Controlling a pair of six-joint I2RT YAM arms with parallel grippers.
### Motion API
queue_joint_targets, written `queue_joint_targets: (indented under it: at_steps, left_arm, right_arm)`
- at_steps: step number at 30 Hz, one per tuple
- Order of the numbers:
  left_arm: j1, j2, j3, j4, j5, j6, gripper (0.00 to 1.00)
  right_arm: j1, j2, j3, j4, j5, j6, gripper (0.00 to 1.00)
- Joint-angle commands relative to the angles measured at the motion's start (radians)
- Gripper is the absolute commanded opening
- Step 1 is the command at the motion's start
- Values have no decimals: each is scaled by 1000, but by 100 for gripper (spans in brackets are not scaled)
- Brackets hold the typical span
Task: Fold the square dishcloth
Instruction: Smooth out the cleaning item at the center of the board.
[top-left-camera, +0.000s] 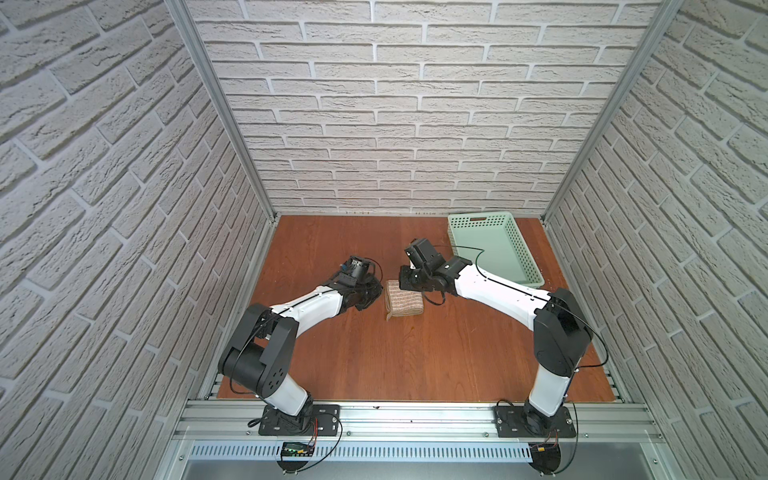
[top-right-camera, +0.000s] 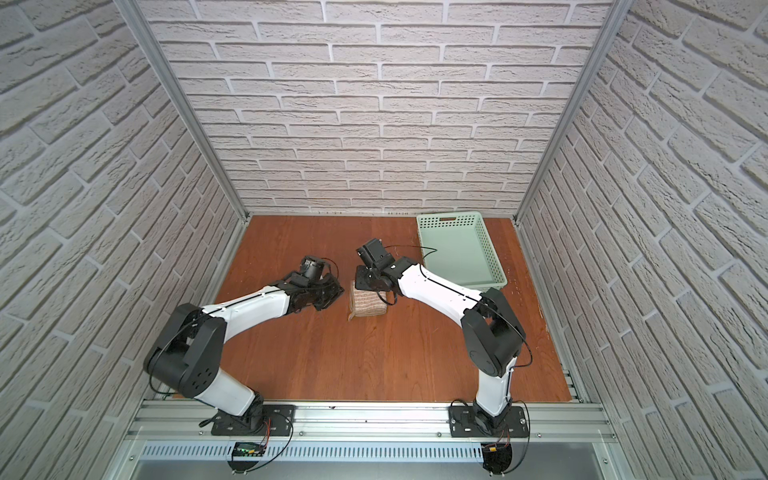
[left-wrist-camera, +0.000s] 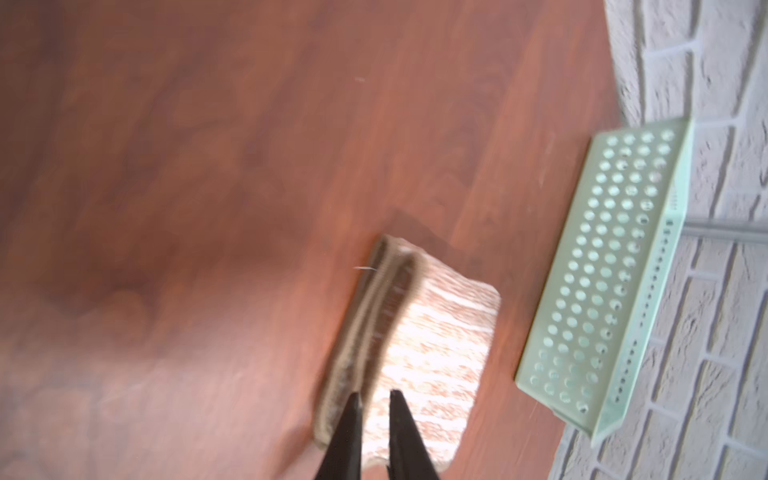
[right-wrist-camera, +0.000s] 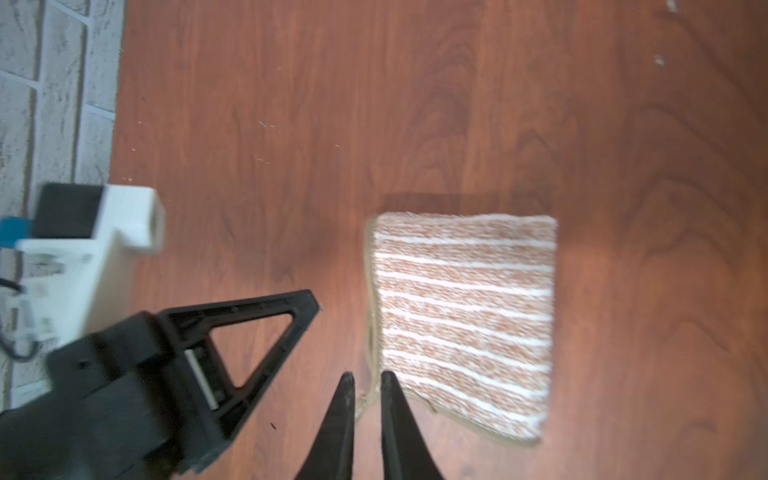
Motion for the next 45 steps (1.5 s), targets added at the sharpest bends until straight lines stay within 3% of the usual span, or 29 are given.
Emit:
queue_joint_targets:
  at_steps: [1,8,22,45]
  left_arm:
    - [-47,19,89,-69,-22,99,15]
    - [-62,148,209,-98,39,161,14]
    - [35,354,306,-85,103,175,12]
    - [91,379,351,-70,134,208,15]
  right_arm:
    - [-19,-63,-58,10,-6,-27,14]
    - [-31,-103,-181,34,-12,-23,13]
    - [-34,3,-251,130,-54,14,14]
    - [1,79,-271,185,-76,64,14]
